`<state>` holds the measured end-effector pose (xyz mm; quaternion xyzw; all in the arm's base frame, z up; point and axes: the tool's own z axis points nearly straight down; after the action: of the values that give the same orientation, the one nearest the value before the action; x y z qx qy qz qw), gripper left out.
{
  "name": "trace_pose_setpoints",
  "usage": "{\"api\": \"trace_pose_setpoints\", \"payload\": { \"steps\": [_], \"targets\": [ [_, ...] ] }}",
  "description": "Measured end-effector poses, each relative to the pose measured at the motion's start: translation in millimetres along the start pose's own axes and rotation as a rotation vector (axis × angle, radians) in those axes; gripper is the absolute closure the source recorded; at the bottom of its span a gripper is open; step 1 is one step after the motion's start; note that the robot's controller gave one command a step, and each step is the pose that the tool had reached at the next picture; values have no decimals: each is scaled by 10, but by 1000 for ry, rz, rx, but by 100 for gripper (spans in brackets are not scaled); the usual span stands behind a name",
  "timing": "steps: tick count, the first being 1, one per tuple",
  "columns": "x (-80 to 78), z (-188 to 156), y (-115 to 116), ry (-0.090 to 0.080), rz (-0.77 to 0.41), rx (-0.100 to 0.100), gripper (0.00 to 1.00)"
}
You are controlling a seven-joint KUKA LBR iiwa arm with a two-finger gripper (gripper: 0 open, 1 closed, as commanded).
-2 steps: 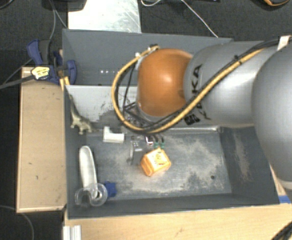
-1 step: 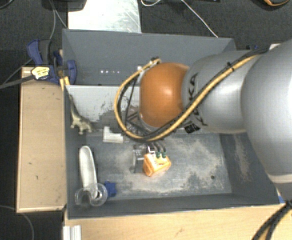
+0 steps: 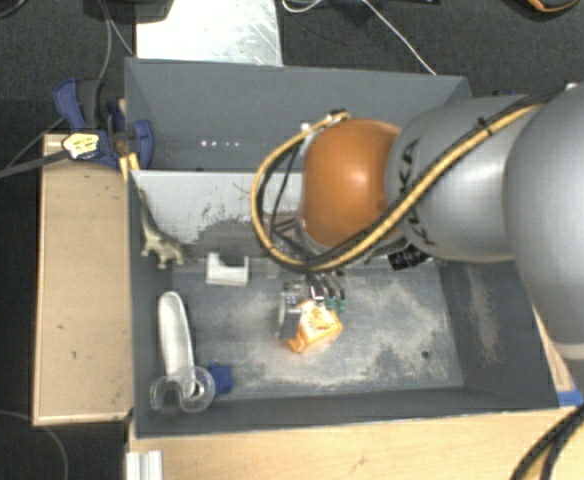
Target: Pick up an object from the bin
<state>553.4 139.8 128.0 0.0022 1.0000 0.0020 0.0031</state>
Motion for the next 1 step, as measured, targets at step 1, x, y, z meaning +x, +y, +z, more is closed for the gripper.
{"api": "trace_pose_setpoints", "payload": {
  "steps": [1],
  "targets": [
    [-2, 54, -288, 5, -182, 2, 0]
  ]
}}
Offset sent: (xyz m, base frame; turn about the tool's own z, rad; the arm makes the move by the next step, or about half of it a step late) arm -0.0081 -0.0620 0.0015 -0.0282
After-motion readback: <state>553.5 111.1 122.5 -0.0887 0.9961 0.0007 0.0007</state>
